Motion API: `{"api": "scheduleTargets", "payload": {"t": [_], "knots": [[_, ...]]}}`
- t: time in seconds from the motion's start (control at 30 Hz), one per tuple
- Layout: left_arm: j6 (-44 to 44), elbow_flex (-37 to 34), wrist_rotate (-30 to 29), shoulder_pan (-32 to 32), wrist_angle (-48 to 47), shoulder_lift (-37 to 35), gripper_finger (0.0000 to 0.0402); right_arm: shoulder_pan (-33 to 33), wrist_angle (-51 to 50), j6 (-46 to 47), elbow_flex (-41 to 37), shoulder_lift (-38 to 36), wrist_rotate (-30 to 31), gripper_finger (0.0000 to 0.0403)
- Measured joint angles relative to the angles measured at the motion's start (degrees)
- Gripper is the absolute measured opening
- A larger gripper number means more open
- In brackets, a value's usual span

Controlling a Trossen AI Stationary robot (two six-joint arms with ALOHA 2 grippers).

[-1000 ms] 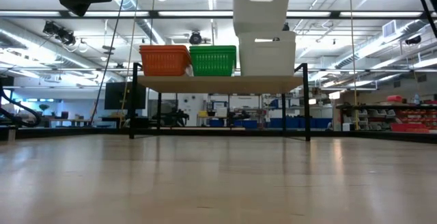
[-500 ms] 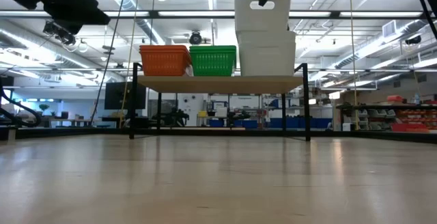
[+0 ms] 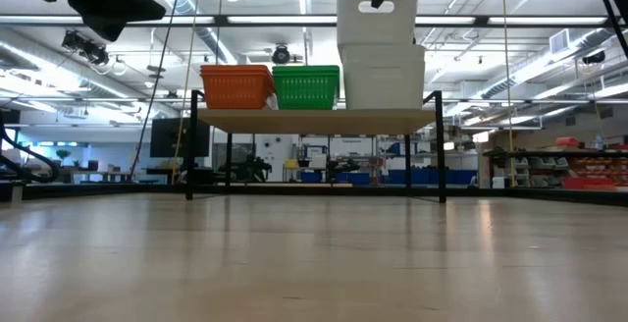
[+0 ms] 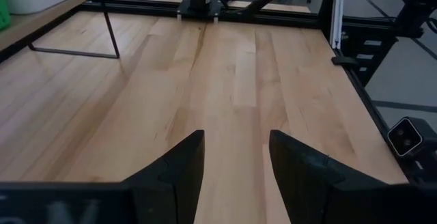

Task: Stack baskets on shelf by color
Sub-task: Stack the white bin on top of the stacked white bins on the shelf

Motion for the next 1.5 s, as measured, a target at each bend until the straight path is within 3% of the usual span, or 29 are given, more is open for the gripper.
{"api": "scheduleTargets", "payload": {"t": [1.0,1.5], "knots": [[0.2,0.0,0.0,0.0,0.1,0.0,0.0172,-0.7,0.0,0.4,-6.4,-0.5,-1.9,0.0008],[0.0,0.0,0.0,0.0,0.1,0.0,0.0172,-0.6,0.0,1.0,-6.3,-2.5,-1.3,0.0108]]}}
